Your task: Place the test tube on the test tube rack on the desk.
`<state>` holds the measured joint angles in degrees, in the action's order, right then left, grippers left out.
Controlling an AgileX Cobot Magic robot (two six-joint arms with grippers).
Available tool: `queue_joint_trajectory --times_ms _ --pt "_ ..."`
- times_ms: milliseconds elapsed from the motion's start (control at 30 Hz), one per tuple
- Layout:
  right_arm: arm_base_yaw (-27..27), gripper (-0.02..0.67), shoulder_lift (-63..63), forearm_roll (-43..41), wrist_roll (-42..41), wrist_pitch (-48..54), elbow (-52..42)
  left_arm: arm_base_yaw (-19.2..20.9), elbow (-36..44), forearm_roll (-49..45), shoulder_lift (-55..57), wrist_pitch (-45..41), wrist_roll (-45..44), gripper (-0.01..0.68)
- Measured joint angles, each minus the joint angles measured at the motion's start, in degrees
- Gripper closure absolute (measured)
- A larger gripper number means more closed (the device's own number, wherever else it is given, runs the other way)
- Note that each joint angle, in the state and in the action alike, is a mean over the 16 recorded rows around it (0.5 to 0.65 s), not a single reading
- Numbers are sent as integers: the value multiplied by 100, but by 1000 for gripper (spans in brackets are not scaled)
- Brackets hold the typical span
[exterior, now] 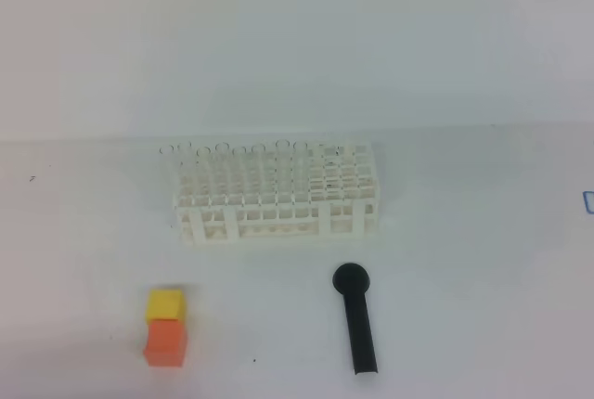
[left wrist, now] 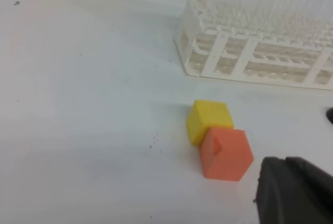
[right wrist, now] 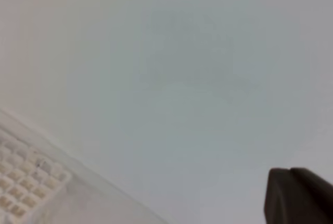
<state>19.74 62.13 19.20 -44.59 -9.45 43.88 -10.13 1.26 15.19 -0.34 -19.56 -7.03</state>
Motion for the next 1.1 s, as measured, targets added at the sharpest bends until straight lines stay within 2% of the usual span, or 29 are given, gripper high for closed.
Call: queue_joint_trajectory --times_ms 267,467,633,1100 --pt "-66 650 -839 457 -666 -504 -680 0 -36 -6 0 0 0 674" --pt "-72 650 -1011 1027 -923 -996 -867 0 -72 -10 0 0 0 674" --pt "-188 650 -1255 1424 -1093 -1012 -1001 0 -95 -14 0 5 -1 674" --pt "-1601 650 -3636 1909 -1370 242 -2038 0 -119 -12 0 5 -1 674"
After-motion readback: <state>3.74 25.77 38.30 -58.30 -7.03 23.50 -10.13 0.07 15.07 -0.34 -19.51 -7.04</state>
